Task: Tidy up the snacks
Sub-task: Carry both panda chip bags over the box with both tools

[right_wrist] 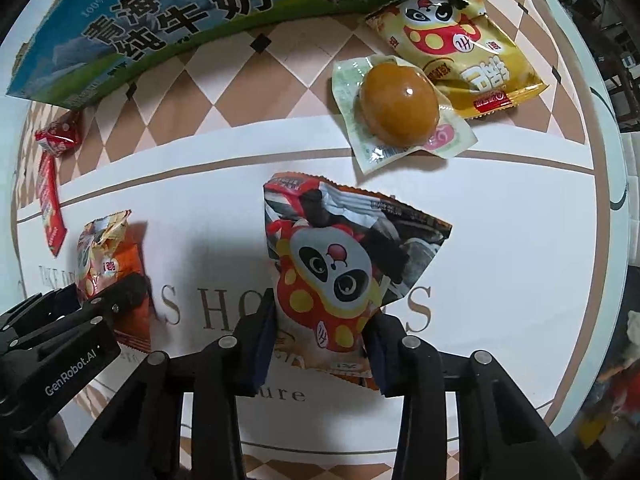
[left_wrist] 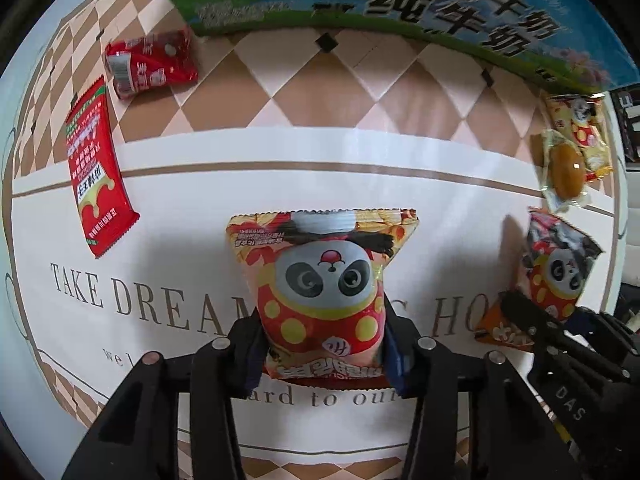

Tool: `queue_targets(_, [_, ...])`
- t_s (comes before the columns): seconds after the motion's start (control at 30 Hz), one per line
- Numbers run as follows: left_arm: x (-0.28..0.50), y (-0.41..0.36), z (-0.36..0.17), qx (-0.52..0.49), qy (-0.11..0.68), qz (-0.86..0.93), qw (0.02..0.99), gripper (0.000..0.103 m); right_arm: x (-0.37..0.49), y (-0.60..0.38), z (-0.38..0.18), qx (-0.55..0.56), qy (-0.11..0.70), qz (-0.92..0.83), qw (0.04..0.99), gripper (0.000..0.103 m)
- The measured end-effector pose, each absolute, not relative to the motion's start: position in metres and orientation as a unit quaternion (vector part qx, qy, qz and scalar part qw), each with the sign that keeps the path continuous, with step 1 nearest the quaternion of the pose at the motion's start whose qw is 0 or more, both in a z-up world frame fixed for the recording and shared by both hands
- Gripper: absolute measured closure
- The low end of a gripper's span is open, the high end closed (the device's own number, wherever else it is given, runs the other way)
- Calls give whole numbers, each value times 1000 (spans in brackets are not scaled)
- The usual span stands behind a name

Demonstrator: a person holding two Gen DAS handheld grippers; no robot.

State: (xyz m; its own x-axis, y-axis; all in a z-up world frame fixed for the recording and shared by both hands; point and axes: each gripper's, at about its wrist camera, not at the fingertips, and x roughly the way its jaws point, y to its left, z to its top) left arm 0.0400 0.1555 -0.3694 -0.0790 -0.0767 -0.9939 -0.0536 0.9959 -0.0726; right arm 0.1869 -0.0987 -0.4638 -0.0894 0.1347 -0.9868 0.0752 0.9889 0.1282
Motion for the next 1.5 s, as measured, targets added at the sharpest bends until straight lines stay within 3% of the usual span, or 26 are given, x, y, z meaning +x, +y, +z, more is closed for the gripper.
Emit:
queue_targets(0.47, [70,156,-260,-67,681,-81,725,60,214,-133,-356,121,687,82,712,63])
queue_targets(0.83, [187,173,-176,-42,639,-90,762,60,328,-143,-256,103,630,97,764,63])
queue_targets(1.13, [290,200,-208,17,678,-48,733,60,420,-149,-282,58,674,63,734,63])
queue_targets(1.5, [347,216,-279,48,735,-24,676,60,446,-158,-349,39,724,38,688,61])
